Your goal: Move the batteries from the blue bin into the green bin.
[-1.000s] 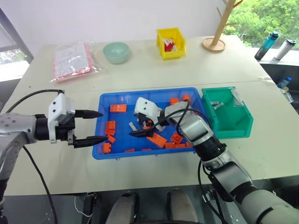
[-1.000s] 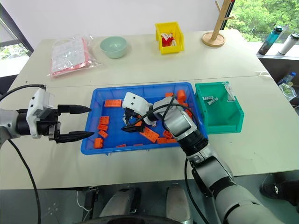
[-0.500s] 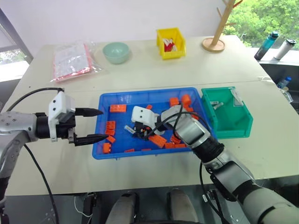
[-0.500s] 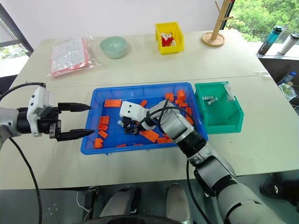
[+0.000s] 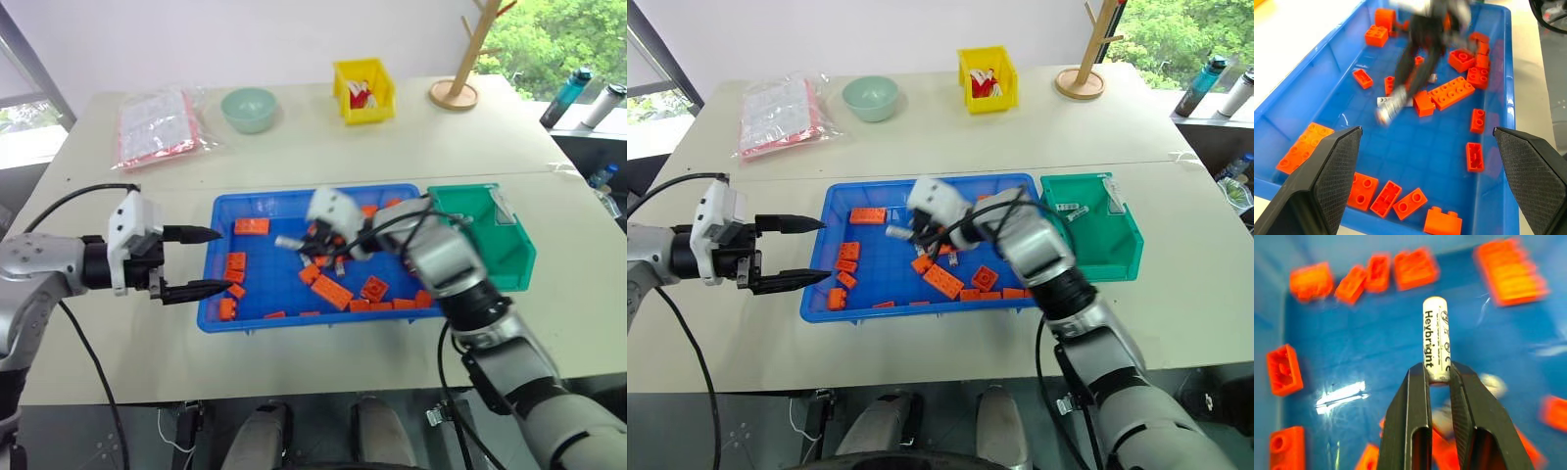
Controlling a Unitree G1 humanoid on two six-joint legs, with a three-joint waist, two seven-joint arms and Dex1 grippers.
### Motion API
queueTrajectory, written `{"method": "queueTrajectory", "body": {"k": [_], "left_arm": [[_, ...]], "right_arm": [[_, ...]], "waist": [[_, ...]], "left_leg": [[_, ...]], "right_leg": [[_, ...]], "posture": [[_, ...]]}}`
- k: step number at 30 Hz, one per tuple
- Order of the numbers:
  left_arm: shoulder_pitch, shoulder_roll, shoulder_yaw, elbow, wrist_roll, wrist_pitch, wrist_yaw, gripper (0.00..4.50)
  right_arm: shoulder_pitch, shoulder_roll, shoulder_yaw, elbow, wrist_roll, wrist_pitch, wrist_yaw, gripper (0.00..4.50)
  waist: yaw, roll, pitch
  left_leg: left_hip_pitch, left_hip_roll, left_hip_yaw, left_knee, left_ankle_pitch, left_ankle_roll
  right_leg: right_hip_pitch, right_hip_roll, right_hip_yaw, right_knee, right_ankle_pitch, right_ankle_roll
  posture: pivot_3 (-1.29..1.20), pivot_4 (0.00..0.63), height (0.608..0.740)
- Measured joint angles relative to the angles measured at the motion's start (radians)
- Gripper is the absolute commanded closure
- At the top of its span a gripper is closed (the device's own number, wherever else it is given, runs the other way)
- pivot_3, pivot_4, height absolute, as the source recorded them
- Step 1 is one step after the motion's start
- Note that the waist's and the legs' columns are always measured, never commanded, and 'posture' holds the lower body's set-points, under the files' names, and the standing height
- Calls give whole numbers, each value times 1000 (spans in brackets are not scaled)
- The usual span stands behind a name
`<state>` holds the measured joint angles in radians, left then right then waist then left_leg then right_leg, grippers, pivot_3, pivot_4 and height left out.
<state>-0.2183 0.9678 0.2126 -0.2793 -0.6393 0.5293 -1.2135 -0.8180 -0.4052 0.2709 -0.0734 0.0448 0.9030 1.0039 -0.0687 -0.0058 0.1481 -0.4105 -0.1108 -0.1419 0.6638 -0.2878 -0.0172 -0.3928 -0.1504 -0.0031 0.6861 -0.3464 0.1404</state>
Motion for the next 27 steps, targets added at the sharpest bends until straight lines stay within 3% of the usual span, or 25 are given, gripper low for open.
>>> {"method": "queueTrajectory", "body": {"k": [6,10,15,18,25,27], "left_arm": [[-32,-21,-12,35,9,-16,3,0],[-59,-42,-33,56,20,-28,5,0],[-110,-61,-52,81,31,-40,6,0],[-114,-65,-63,91,40,-41,3,0],[-133,-66,-72,99,41,-41,-3,0],[-131,-66,-73,102,42,-41,-2,0]], "right_arm": [[78,-337,-359,-112,65,182,-53,4473],[259,-438,-472,-166,105,244,-68,4473],[382,-452,-522,-210,138,260,-114,2202],[389,-453,-514,-212,143,235,-147,594],[124,-387,-443,-197,226,189,-180,594],[61,-316,-380,-188,237,182,-194,594]], "waist": [[35,-1,0],[25,-1,0],[17,0,0],[20,0,0],[21,0,0],[22,0,0]], "left_leg": [[-2,-2,0,2,-1,2],[-1,1,4,1,-1,2],[-1,3,8,1,-1,2],[-1,2,8,1,-1,2],[-1,3,7,1,-1,2],[-1,3,7,1,-1,2]], "right_leg": [[2,-2,0,-2,0,0],[1,-1,0,-3,0,0],[0,0,0,-2,0,0],[0,-1,0,-2,0,0],[0,-1,0,-3,0,0],[0,0,0,-3,0,0]], "posture": [[0,150,719],[0,150,719],[0,150,719],[0,150,719],[0,150,719],[0,150,719]]}}
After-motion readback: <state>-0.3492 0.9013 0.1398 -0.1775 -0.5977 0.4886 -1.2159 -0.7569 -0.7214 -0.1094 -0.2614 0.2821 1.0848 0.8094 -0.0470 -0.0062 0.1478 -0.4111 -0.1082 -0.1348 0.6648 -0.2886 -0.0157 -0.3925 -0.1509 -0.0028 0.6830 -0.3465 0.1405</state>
